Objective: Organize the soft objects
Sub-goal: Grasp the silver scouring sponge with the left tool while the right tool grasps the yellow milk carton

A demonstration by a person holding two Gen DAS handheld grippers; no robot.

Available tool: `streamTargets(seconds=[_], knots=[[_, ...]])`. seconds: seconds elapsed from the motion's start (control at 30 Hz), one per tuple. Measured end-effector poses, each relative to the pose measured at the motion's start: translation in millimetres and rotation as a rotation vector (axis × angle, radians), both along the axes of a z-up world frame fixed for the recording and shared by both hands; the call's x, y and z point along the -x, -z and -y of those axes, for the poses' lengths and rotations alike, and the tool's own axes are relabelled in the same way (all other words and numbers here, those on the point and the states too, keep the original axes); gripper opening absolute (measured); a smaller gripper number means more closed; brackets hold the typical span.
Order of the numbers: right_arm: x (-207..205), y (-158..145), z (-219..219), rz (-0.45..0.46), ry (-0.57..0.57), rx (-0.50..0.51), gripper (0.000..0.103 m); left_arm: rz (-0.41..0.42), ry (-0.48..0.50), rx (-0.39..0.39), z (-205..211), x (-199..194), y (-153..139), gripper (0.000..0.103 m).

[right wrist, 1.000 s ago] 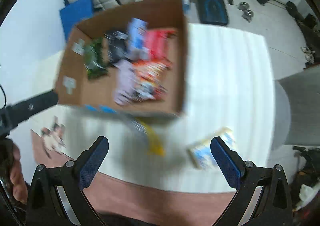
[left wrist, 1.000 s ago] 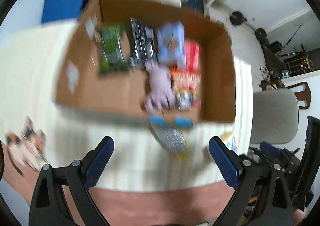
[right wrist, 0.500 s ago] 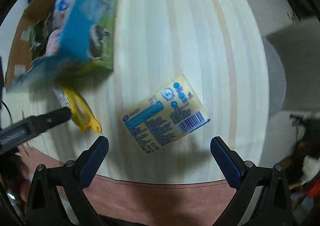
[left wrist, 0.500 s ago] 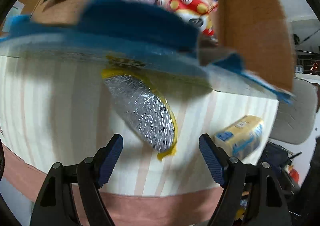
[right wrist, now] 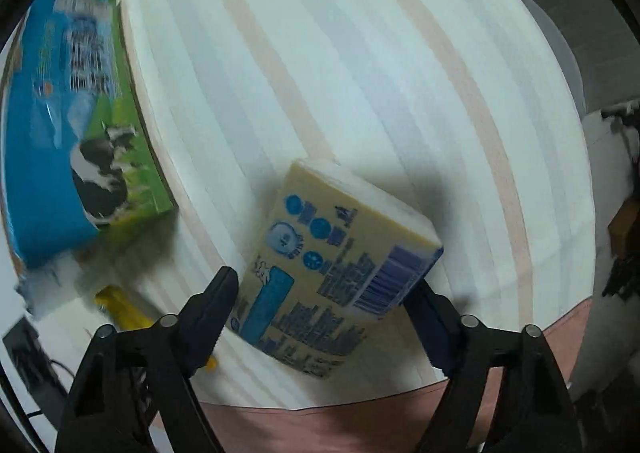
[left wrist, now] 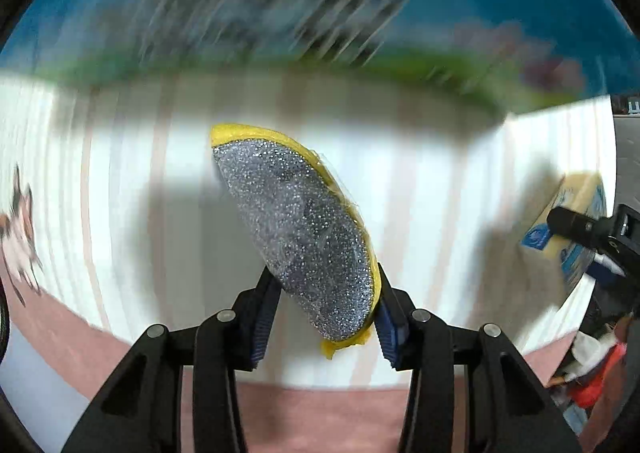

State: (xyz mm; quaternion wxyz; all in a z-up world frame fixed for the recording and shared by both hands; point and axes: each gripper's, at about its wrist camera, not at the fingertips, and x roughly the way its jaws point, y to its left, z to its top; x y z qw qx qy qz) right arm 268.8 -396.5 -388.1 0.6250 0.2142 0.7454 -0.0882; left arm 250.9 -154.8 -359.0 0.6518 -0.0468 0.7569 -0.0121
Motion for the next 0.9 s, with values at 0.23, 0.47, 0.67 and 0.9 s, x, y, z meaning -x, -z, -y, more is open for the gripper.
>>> streamTargets(seconds=[0.23,0.47,0.67,0.9], knots=[[36,1,-66,-0.07,-0.435,0.056,0.07,-0.065,-0.032,0.019,-46,36,12,0.038],[79,13,-97,-0.124,-0.57,0.052,0.07,-0.09,-0.116,0.14,-75,35,13,0.061],[69,25,-81,-0.14,-0.502,0.014,0.07,-0.11,-0.138,0.192,-73,31,19,0.085],[74,23,-51,-0.13,-0.475,0.005,0.07,-0.101,-0.247,0.195,-99,39,18,0.086]])
